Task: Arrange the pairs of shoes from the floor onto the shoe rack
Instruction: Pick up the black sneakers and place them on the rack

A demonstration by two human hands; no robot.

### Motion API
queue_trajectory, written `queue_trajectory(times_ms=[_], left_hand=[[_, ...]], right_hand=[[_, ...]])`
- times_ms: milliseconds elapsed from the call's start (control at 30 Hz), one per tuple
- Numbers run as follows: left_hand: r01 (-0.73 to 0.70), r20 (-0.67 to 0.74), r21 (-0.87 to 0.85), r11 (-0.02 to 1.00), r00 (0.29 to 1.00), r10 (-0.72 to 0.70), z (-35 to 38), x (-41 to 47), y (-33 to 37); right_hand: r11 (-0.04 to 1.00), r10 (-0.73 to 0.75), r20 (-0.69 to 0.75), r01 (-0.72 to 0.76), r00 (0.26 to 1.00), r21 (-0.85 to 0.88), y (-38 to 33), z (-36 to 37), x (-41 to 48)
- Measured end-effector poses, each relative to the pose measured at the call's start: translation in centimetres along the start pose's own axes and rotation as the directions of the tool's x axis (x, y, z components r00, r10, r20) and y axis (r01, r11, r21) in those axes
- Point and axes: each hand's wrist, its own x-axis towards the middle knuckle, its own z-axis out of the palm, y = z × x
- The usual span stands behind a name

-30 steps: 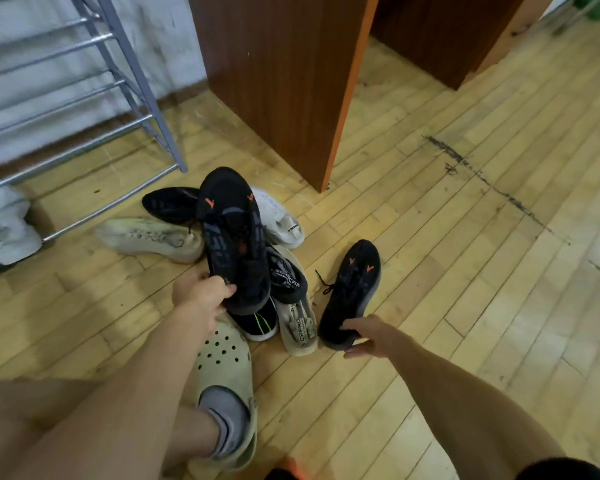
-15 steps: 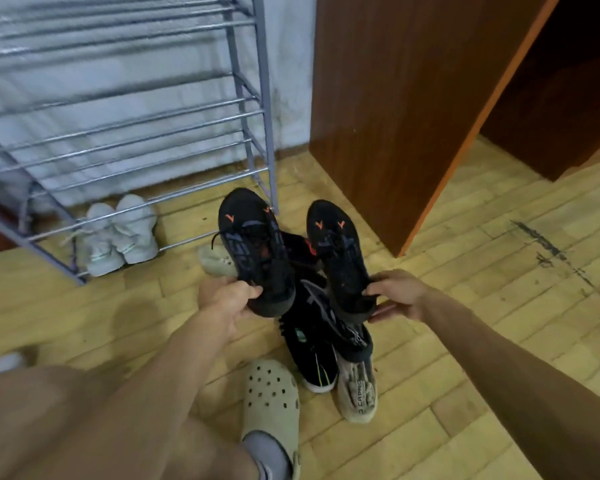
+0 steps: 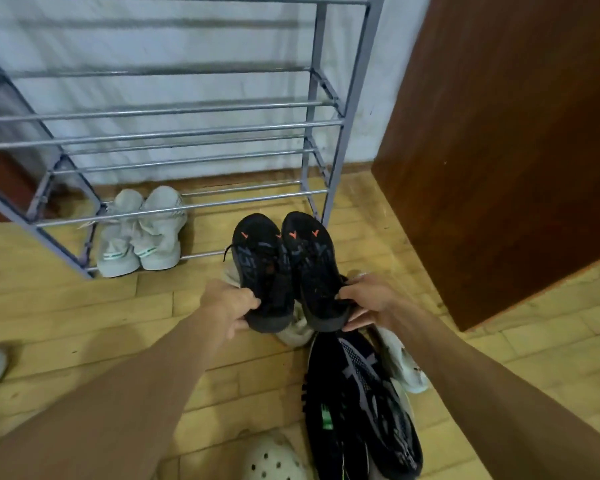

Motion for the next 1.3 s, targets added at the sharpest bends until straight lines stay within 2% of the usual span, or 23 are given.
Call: queue_trajectory(times_ms=[167, 433, 633, 800, 1000, 1100, 1167, 1200, 1267, 1300], left_hand=[[-0.053, 0.013, -0.041, 0.998, 0.998, 0.054, 1.5, 7.5, 2.8], [-0.073, -0.080, -0.032, 0.997, 0.994, 0.070, 3.3, 18.0, 6.0], [-0.083, -0.072, -0.009, 0.997, 0.994, 0.082, 4.5, 23.2, 7.0], [-0.077, -0.066, 0.024, 0.997, 0.995, 0.079, 5.2, 24.6, 6.7], [-0.130, 0.001, 0.116, 0.985, 0.991, 0.131, 5.4, 23.5, 6.4], [-0.111, 0.018, 0.208, 0.972, 0.994, 0.110, 5.1, 22.1, 6.6], [-0.128, 0.038, 0.350, 0.928, 0.992, 0.122, 5.1, 20.2, 6.8], [-0.165, 0.067, 0.474, 0.865, 0.986, 0.151, 5.0, 19.1, 7.0], [-0.283, 0.183, 0.717, 0.637, 0.958, 0.219, 4.7, 16.8, 7.4], [-0.343, 0.259, 0.785, 0.516, 0.938, 0.229, 4.6, 15.5, 7.5]], right_hand=[[0.999, -0.041, -0.013, 0.041, 0.999, 0.034, -3.4, 0.2, 7.0], [0.986, -0.132, -0.028, 0.134, 0.991, 0.094, -6.5, 2.5, 16.8], [0.987, -0.151, -0.082, 0.155, 0.985, 0.037, -8.4, 2.5, 21.0], [0.987, -0.142, -0.118, 0.150, 0.983, 0.063, -8.1, 3.0, 22.5], [0.967, -0.208, -0.160, 0.228, 0.965, 0.112, -7.5, 3.9, 22.3], [0.964, -0.256, -0.219, 0.264, 0.942, 0.012, -6.4, 4.3, 21.7], [0.959, -0.281, -0.218, 0.267, 0.935, -0.093, -5.9, 4.0, 20.6], [0.958, -0.277, -0.199, 0.254, 0.940, -0.133, -5.6, 3.7, 19.8], [0.954, -0.251, -0.135, 0.222, 0.958, -0.201, -5.0, 2.8, 18.1], [0.952, -0.225, -0.109, 0.194, 0.968, -0.237, -4.6, 2.2, 17.3]])
